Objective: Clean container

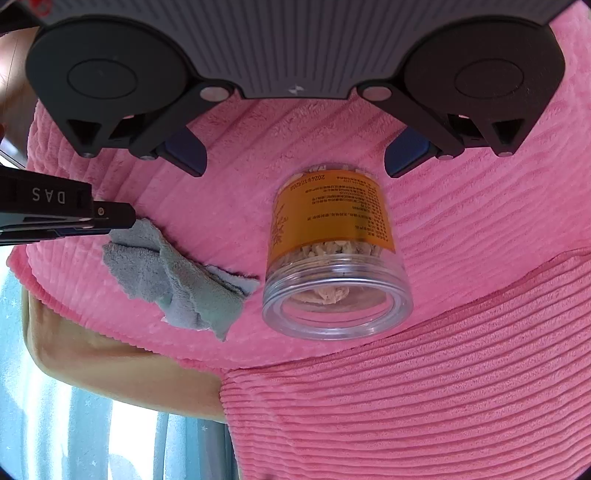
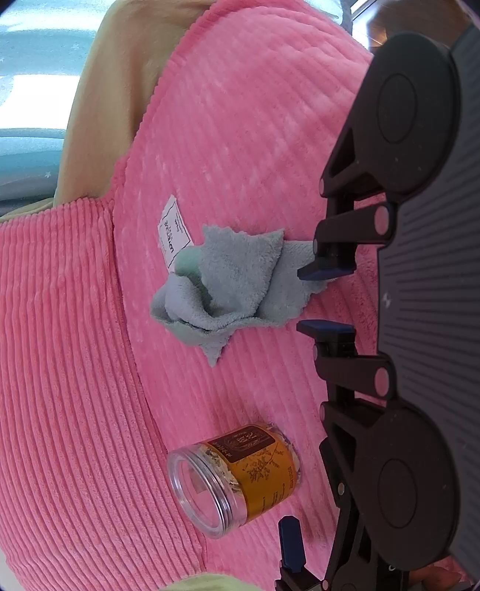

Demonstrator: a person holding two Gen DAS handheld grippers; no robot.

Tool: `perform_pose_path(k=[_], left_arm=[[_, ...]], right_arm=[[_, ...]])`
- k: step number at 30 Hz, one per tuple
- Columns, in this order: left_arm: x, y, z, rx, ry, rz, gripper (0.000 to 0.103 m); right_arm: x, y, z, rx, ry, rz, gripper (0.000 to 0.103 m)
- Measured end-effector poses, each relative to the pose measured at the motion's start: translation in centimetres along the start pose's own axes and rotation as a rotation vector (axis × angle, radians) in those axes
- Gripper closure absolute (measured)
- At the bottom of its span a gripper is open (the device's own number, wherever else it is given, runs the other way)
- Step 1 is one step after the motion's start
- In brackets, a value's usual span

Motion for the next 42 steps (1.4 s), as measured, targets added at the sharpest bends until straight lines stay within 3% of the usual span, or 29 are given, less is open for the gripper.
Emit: perform_pose_path(k=[28, 42], left_arm=[[0.2, -1.2, -1.0, 0.053, 0.029, 0.0, 0.0], [0.2, -0.7, -1.0, 0.011, 0.006, 0.012, 0.0]], right_arm=[[-0.1, -0.4, -0.2, 0.017, -0.014, 0.01, 0.082], [0.0, -0.3, -0.4, 0.016, -0.017, 0.011, 0.082]])
Point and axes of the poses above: each gripper's, at about its wrist camera, not at the fingertips, and y roughly against the way its jaws point, x to its left, z to its top, the point moved 6 cm from there along -y, roughly the way its jaws point, and after that the axes turned 9 degrees about -y, right-handed, at the moved point
